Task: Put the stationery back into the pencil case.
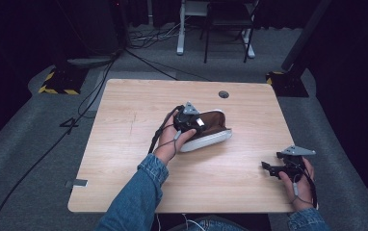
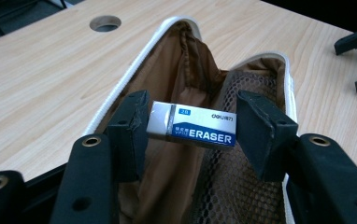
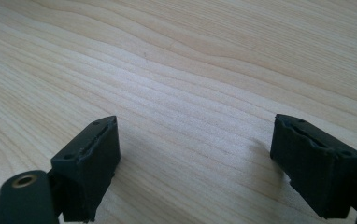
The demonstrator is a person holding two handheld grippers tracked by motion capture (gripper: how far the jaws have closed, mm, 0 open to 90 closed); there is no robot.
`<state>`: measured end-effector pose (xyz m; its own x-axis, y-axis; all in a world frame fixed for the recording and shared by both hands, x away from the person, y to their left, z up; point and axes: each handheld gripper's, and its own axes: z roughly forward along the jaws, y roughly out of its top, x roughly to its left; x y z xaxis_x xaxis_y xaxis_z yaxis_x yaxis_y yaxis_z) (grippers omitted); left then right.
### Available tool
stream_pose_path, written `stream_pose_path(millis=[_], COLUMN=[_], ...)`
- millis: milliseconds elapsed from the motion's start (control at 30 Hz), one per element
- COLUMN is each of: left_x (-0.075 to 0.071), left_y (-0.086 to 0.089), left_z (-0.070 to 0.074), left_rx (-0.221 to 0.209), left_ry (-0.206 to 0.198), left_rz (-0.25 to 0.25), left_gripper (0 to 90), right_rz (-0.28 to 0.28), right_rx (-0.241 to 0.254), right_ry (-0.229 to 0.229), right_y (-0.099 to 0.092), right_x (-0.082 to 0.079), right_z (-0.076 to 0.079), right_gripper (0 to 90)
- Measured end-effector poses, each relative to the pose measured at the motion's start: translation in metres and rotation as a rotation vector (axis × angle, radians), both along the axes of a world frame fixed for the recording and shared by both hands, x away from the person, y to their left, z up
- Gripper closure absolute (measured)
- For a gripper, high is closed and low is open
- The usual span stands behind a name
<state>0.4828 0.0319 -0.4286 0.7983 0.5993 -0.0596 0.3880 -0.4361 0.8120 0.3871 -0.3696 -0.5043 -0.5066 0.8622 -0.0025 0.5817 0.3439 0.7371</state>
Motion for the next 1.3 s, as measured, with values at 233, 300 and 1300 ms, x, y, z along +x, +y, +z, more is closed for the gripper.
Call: stream_pose_path(millis=[233,300,1300], left_x=[-0.001,-0.003,-0.077], left_y=[-0.002,-0.001,0.066], left_z=[0.000,0.001,0.039], left_rx=[0.009,0.006,-0.021], left_ry=[-0.006,-0.018,-0.075], left_rz=[0.006,0.009,0.079], left_gripper=[31.6,31.6,28.7], right_rz=[0.000,0.000,0.001], right_rx=[0.001,0.001,0.000], right_ry=[0.000,0.000,0.000], right_y=[0.000,0.000,0.000], right_x=[0.000,0.000,0.000], right_z=[0.000,0.000,0.000], right_gripper=[16.4,16.4,16.3])
